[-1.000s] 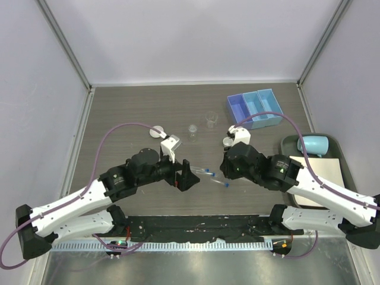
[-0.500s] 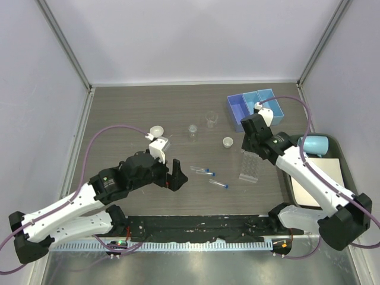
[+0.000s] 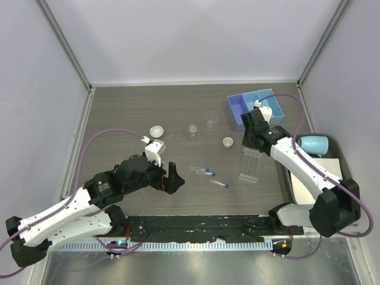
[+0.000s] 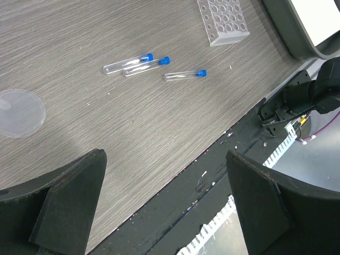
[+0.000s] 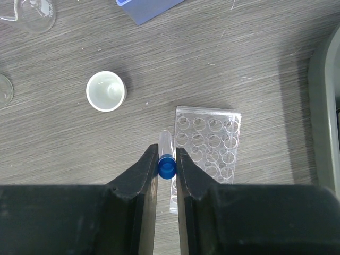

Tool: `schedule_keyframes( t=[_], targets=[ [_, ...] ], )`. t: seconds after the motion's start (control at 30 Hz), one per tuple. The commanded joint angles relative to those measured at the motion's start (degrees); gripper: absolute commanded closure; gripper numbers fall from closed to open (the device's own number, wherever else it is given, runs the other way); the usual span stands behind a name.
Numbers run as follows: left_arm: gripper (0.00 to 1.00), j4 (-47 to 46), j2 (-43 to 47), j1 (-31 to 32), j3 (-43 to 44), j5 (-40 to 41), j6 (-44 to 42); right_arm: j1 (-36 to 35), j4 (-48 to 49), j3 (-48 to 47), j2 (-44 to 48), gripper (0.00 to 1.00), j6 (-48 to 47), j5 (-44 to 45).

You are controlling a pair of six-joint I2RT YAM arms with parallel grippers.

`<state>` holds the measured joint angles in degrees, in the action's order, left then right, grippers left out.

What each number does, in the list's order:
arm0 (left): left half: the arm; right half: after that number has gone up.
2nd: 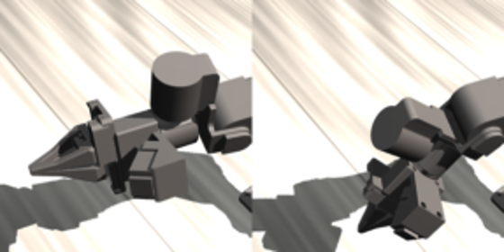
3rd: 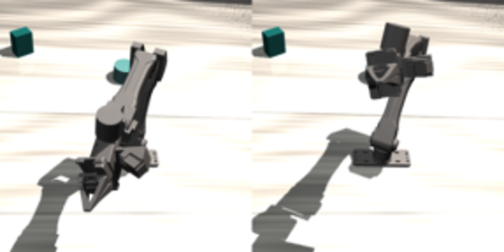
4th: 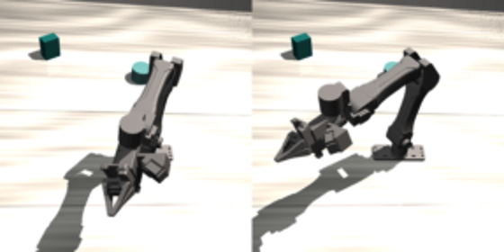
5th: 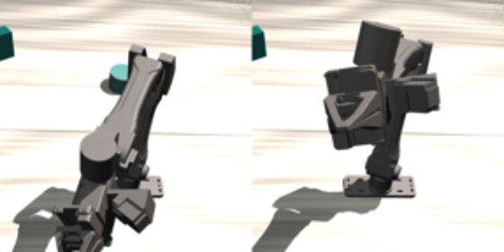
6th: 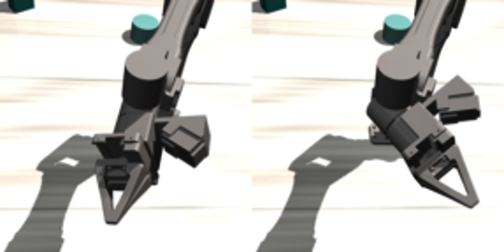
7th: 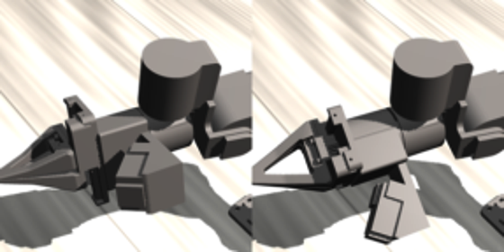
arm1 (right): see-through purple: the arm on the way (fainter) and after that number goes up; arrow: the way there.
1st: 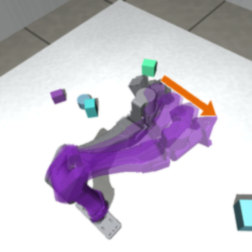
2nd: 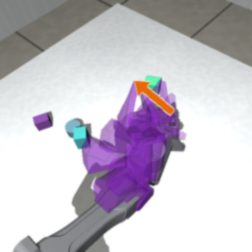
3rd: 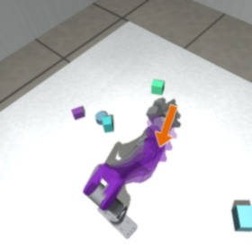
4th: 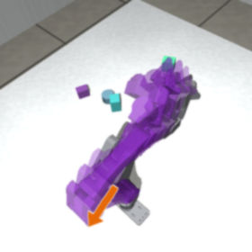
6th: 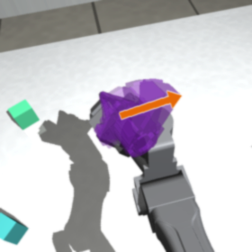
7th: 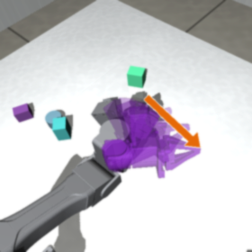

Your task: Organize the chemistry lab equipment

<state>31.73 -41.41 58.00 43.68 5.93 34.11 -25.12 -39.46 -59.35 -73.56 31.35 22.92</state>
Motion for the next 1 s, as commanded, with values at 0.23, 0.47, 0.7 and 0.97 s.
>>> schedule_keyframes(
  t=[0.23, 0.47, 0.7, 0.97],
  targets=[
    [0.00, 0.27, 0.54, -0.08, 0.44, -1.98, 0.43, 2.44, 3.16, 0.64, -0.97, 0.99, -1.47, 0.29],
    [0.00, 0.62, 1.33, -0.08, 0.35, -1.63, 0.43, 4.12, 4.48, 1.52, -2.03, 0.99, -1.82, -1.03],
    [0.00, 0.62, 0.98, -0.08, 0.53, -1.63, 0.35, 5.08, 5.36, 2.49, -3.08, 0.99, -2.17, -1.56],
    [0.00, 0.53, 0.71, -0.08, 0.44, -1.45, 0.35, 5.26, 6.68, 4.07, -4.66, 0.99, -2.00, -2.70]
  ],
)
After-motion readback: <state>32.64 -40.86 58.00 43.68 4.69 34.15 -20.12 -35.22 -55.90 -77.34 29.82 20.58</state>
